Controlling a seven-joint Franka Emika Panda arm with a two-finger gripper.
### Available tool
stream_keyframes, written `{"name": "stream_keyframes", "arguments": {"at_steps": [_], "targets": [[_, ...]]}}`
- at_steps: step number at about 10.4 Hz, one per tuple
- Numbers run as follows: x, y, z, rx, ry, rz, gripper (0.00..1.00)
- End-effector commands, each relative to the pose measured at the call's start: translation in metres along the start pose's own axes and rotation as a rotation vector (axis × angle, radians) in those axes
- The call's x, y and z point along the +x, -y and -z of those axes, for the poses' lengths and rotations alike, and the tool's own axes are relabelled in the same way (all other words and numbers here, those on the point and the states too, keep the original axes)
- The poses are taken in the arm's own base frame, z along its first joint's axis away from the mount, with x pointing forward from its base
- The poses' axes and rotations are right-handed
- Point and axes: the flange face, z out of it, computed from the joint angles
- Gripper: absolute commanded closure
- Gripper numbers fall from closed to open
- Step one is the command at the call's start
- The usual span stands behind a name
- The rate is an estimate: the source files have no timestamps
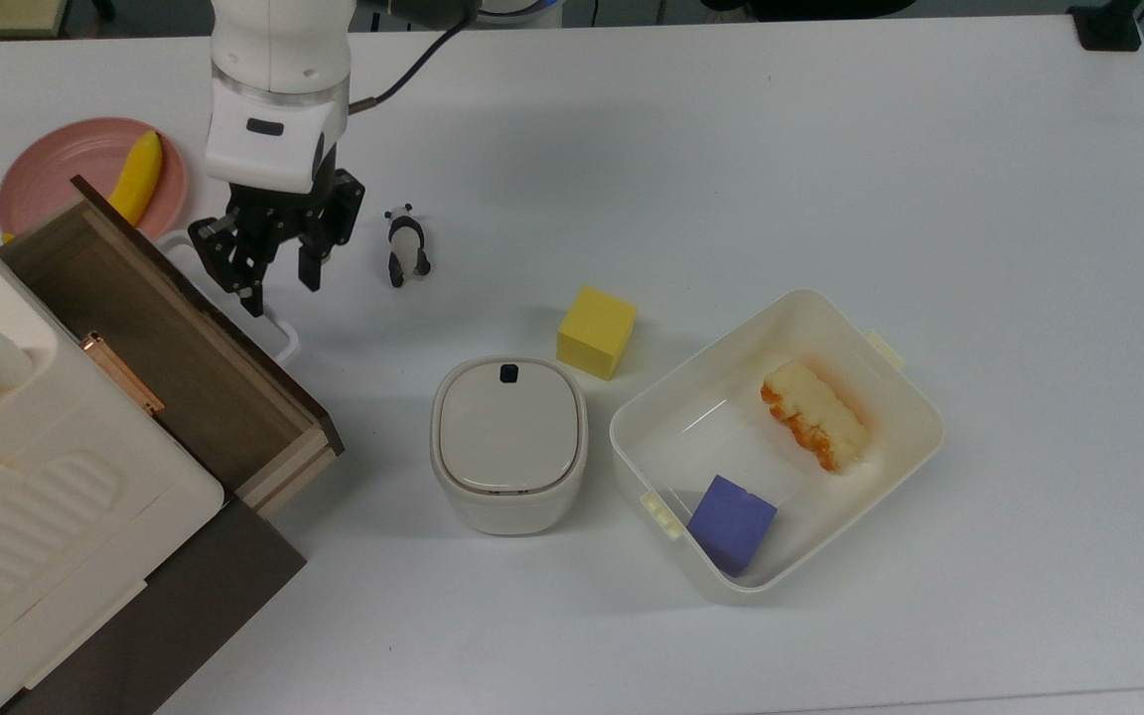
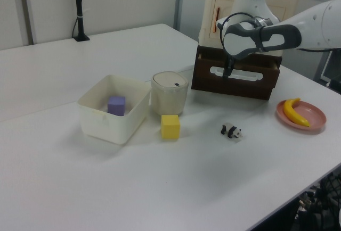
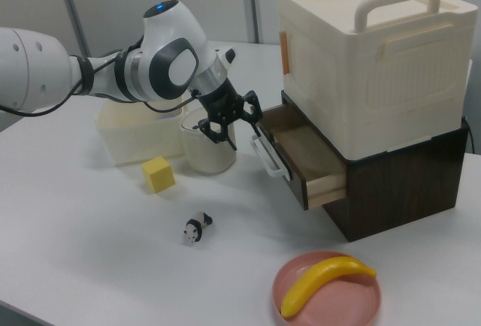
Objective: Slide the drawer open
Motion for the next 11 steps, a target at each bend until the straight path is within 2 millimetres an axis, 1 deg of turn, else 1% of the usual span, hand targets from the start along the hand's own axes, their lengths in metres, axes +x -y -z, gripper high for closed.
{"name": "stream_keyframes", "arguments": {"at_steps": [1, 2, 3, 4, 5, 6, 7, 8, 9, 10, 11], "targets": [[0.011, 0.03, 0.024, 0.047, 0.038, -0.148, 0.0], [0.018, 0.04, 0.031, 0.064, 0.056, -0.212, 0.0], [0.025, 0.047, 0.046, 0.076, 0.076, -0.279, 0.0], [0.03, 0.058, 0.054, 0.116, 0.116, -0.34, 0.0], [0.036, 0.066, 0.072, 0.146, 0.121, -0.399, 0.0], [0.033, 0.071, 0.085, 0.177, 0.128, -0.452, 0.0], [0.039, 0.084, 0.101, 0.204, 0.135, -0.491, 0.0], [0.04, 0.094, 0.115, 0.221, 0.161, -0.569, 0.0], [0.037, 0.098, 0.126, 0.229, 0.189, -0.664, 0.0], [0.041, 0.105, 0.14, 0.236, 0.2, -0.695, 0.0], [0.041, 0.108, 0.146, 0.248, 0.23, -0.69, 0.0]]}}
